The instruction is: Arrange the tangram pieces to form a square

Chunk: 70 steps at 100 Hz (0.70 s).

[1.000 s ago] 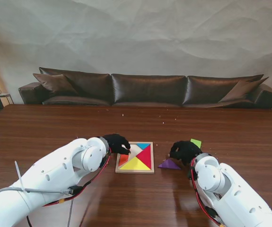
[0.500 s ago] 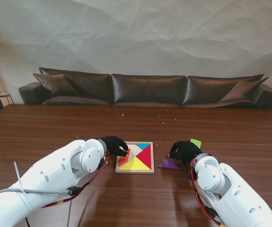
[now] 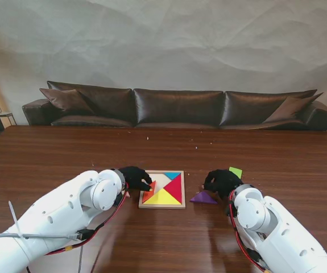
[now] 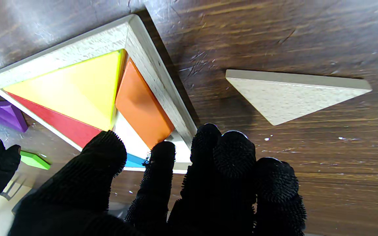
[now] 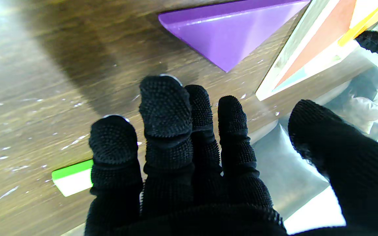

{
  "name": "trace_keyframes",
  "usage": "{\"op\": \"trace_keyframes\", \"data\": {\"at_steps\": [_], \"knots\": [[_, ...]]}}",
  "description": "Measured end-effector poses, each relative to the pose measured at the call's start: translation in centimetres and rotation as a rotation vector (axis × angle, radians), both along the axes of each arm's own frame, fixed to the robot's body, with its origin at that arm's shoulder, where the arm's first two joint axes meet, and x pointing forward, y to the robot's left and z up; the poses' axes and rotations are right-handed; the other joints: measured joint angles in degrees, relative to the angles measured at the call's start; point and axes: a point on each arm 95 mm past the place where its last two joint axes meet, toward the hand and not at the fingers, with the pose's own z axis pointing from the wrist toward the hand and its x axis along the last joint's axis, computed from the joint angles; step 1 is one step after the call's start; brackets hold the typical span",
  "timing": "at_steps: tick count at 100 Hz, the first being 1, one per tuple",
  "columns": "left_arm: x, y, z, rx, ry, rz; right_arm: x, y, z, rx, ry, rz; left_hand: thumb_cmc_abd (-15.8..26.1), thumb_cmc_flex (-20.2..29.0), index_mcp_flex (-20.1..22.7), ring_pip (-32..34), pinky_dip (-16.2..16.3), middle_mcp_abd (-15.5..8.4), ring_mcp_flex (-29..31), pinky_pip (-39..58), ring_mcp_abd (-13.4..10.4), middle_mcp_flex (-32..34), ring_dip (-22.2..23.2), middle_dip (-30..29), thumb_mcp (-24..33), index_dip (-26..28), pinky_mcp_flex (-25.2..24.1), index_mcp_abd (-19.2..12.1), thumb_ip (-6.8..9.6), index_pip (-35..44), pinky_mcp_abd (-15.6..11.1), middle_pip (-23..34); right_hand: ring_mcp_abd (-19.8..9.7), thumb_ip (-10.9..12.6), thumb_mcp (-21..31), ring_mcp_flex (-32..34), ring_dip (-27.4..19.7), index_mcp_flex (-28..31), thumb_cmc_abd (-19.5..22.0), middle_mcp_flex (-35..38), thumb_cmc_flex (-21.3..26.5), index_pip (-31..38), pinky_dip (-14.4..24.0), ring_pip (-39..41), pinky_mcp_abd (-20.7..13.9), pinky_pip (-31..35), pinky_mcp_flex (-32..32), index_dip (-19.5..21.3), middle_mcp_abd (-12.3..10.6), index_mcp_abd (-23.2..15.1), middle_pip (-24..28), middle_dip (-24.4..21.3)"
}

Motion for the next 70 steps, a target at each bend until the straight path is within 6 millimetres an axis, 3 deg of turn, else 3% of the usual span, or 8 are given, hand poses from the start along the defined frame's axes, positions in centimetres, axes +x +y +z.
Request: {"op": "trace_keyframes", "data": {"at_steps": [31,55,70], "knots": [[-0.4,0.7,0.4,-0.032,-0.025,0.014,0.0,-0.1,0.0,-0.001,-0.003,-0.004,0.00,0.00,1.44,-0.01,-0.10,-0.04,-0.01,0.00,0.00,0.00,0.00,-0.90,0.00,0.98,0.00,-0.67,0.00,1.33,-0.03,-1.06,0.00,0.00,0.00,0.00,0.00,0.00,0.01,0.00,0.00,0.00,0.00,0.00,0.00,0.00,0.00,0.00,0.00,0.00,0.00,0.00],[-0.8,1.7,1.2,-0.074,-0.104,0.028,0.1,-0.2,0.1,-0.009,-0.011,-0.006,0.00,-0.01,1.84,-1.19,-0.23,0.06,-0.02,-0.01,0.00,0.00,-0.55,-6.14,0.59,0.99,-0.02,-0.68,0.00,1.47,-0.04,-6.00,0.00,0.00,0.00,0.00,0.00,0.00,0.01,0.00,0.00,0.00,0.00,0.00,0.00,0.00,0.00,0.00,0.00,0.00,0.00,0.00],[-1.2,2.3,1.6,-0.104,-0.125,0.044,0.1,-0.4,0.3,-0.017,-0.028,-0.015,0.00,-0.01,3.24,-7.06,-2.14,0.11,-1.59,-2.77,0.88,0.00,-2.34,-12.03,1.14,2.26,-2.31,-0.67,0.00,2.68,-0.04,-10.94,0.00,0.00,0.00,0.00,0.00,0.00,0.01,0.00,0.00,0.00,0.00,0.00,0.00,0.00,0.00,0.00,0.00,0.00,0.00,0.00]]}}
